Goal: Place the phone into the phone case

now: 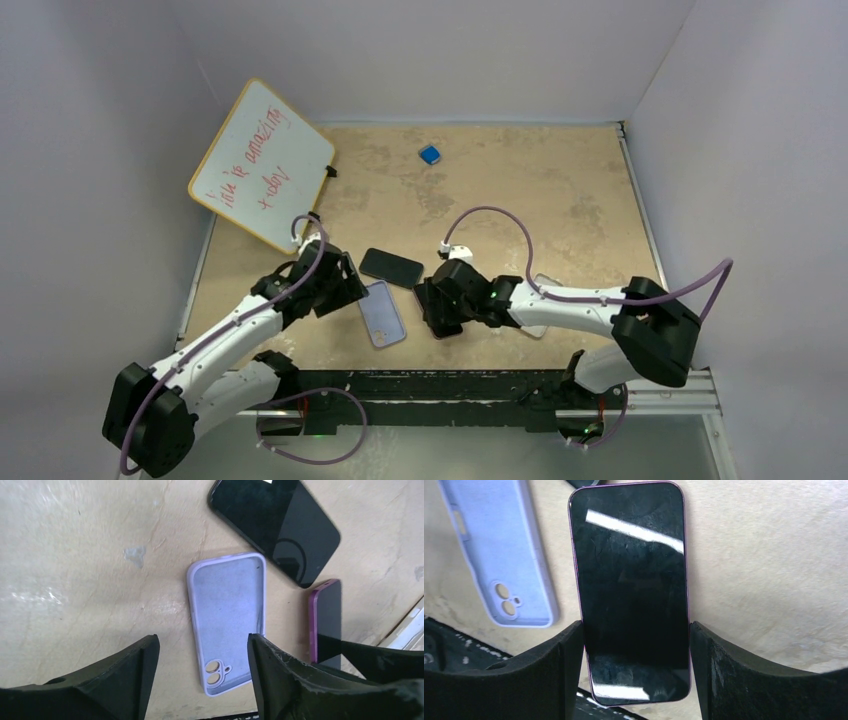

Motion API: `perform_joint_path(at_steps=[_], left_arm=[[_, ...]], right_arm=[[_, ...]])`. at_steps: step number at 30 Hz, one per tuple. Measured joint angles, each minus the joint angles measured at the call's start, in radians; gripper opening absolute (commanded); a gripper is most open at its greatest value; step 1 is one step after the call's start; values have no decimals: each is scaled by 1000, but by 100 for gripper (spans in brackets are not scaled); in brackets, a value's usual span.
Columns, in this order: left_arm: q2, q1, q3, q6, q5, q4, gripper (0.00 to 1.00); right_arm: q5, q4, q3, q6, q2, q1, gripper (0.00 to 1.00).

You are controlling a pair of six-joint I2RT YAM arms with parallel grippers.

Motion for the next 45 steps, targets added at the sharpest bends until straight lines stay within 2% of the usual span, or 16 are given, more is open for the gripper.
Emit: perform_joint_path(at_steps=[3,6,8,16,26,34,40,45], left_arm=[[-1,0,76,68,-36,-58,75],[-3,0,145,135,-67,-105,87],[-17,0,178,174,-81,-128,89],[-97,0,182,224,-68,-136,87],[-153,0,204,270,-32,-151,86],[-230,0,335,273,-163,-247,86],[-357,0,354,273,-243,-270,86],[-353,0,354,268,-269,-290,83]], right_arm=[[4,3,24,24,-2,26,38],[10,23,44,43,-2,50,37],[18,31,58,53,2,63,37],[61,31,139,59,105,96,37],[61,75,147,89,111,138,35],[48,190,234,152,208,196,35],[53,229,292,177,306,216,35],[75,236,296,194,338,217,35]])
